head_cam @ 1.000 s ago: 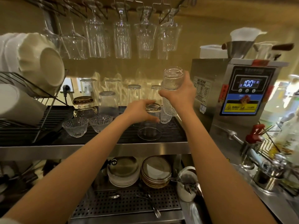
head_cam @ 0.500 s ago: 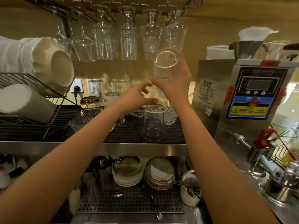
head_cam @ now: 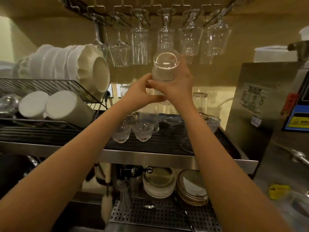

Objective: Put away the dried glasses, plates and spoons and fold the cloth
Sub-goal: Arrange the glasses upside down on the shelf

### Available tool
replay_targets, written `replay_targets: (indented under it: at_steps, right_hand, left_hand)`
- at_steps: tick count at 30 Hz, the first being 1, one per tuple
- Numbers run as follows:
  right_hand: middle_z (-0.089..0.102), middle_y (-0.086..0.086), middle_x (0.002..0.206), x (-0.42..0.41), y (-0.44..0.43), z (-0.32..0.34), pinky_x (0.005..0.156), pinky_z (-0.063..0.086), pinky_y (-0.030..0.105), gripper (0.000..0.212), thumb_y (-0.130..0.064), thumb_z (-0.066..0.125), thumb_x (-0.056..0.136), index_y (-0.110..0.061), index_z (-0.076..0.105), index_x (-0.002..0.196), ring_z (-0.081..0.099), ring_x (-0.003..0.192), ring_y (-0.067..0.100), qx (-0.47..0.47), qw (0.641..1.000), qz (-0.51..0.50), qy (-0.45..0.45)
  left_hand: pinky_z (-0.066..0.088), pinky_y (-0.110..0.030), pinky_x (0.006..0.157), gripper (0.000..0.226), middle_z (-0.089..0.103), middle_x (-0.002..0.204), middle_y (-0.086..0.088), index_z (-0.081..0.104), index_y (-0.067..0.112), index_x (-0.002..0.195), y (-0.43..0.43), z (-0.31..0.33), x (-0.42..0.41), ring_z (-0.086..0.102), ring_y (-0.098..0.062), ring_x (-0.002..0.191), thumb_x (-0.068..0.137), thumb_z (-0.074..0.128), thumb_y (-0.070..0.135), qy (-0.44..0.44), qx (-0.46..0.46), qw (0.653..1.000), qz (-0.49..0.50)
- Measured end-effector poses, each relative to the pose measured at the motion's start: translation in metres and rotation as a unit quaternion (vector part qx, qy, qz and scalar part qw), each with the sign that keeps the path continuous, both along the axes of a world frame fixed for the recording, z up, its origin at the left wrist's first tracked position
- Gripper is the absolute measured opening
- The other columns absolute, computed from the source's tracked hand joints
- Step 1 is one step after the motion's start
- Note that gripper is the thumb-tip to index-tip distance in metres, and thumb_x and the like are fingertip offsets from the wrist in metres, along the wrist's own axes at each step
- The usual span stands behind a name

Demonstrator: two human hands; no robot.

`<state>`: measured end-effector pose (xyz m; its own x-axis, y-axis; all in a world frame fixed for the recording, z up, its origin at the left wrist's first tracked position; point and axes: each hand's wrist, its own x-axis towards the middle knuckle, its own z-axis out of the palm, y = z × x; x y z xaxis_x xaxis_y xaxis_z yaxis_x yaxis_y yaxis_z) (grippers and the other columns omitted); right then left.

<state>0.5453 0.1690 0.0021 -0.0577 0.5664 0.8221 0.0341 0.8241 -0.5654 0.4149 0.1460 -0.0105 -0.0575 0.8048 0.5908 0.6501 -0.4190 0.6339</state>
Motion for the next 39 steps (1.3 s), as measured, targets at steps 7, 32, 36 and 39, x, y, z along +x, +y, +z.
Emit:
replay_targets:
  at_steps: [7,32,36,39]
  right_hand:
    - [0.047,-0.026,0.088,-0.068,-0.004,-0.003,0.065,0.037,-0.007,0.075,-0.021,0.087,0.056,-0.030,0.035,0.110,0.048,0.076,-0.023,-0.063,0.997,0.052,0.006]
    - [0.052,-0.003,0.092,-0.150,0.065,-0.051,0.049,0.035,0.012,0.019,-0.013,0.061,0.084,-0.013,0.056,0.102,0.048,0.078,0.010,-0.150,0.923,-0.061,-0.350]
    - [0.057,0.006,0.094,-0.162,0.078,-0.061,0.062,0.035,0.023,0.027,-0.029,0.054,0.088,-0.009,0.052,0.106,0.052,0.092,0.023,-0.157,0.873,-0.065,-0.457]
    - [0.046,-0.002,0.072,-0.167,0.081,-0.071,0.048,0.027,0.018,0.025,-0.032,0.054,0.087,-0.014,0.037,0.096,0.046,0.080,0.019,-0.175,0.864,-0.080,-0.464]
  left_hand:
    - [0.049,-0.022,0.090,0.079,0.062,0.112,0.005,0.043,0.010,0.123,-0.002,-0.002,-0.051,0.062,-0.006,0.105,0.055,0.085,0.007,-0.088,0.053,0.992,-0.070]
    - [0.054,-0.035,0.085,0.065,0.066,0.103,-0.002,0.048,0.029,0.102,-0.013,-0.048,-0.117,0.065,-0.016,0.096,0.046,0.076,0.013,-0.232,0.021,0.973,0.005]
    - [0.054,-0.039,0.087,0.069,0.065,0.104,-0.002,0.048,0.023,0.111,-0.013,-0.047,-0.119,0.064,-0.015,0.097,0.047,0.076,0.015,-0.218,0.020,0.976,0.021]
    - [0.053,-0.041,0.089,0.076,0.065,0.106,-0.004,0.048,0.017,0.117,-0.013,-0.048,-0.120,0.064,-0.017,0.099,0.047,0.075,0.013,-0.224,0.018,0.974,0.022]
